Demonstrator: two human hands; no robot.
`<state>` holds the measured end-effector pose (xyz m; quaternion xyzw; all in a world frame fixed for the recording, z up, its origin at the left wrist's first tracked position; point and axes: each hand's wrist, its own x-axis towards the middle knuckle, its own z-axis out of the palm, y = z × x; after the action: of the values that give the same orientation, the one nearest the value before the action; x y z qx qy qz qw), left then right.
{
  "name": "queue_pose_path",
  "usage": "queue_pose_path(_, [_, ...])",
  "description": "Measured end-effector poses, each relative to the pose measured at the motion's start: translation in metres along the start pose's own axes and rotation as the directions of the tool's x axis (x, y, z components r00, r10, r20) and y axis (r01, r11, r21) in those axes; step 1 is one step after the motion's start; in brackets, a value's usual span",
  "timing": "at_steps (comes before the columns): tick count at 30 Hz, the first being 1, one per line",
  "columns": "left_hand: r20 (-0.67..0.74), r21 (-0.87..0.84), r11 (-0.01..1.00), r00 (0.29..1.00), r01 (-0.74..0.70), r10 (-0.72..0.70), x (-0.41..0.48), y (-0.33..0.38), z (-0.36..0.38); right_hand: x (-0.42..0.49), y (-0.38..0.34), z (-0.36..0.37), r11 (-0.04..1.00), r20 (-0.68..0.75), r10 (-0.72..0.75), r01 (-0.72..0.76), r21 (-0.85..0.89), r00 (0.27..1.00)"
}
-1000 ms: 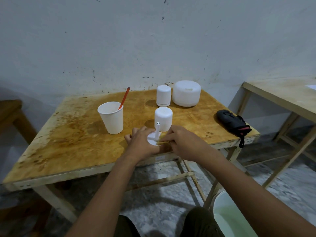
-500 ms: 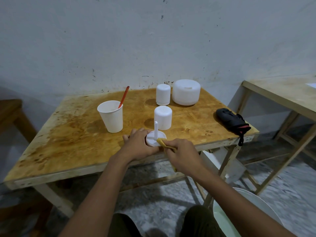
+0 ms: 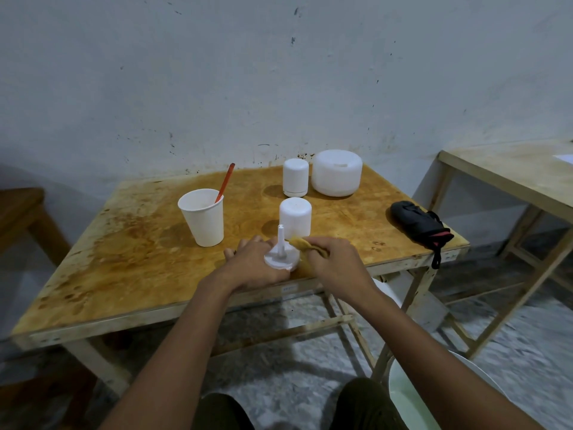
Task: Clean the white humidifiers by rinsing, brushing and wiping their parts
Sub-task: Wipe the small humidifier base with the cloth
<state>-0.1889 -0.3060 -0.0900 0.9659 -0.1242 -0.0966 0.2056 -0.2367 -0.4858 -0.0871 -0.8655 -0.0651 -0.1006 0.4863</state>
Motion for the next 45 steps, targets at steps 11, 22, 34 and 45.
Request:
queue_pose_path(11, [-0.089, -0.090, 0.996, 0.996, -0.023, 0.015, -0.004, -0.001, -0.002, 0.019, -0.011, 0.010, 0.999, 0.003, -0.048, 0.048, -0.001, 0.999])
queue_pose_path(22, [-0.061, -0.109, 0.993, 0.998, -0.040, 0.034, -0.010, 0.003, -0.007, 0.024, 0.000, 0.022, 0.935, -0.092, -0.179, 0.140, -0.325, 0.980])
queue_pose_path(34, [-0.045, -0.140, 0.989, 0.998, -0.045, 0.040, -0.006, -0.001, -0.005, 0.021, -0.005, 0.023, 0.899, -0.163, -0.306, 0.229, -0.372, 0.938])
queue_pose_path(45, [-0.413, -0.114, 0.970, 0.878, 0.215, -0.243, -0.001, 0.020, 0.035, 0.007, -0.011, 0.022, 0.924, -0.165, -0.243, 0.176, -0.341, 0.956])
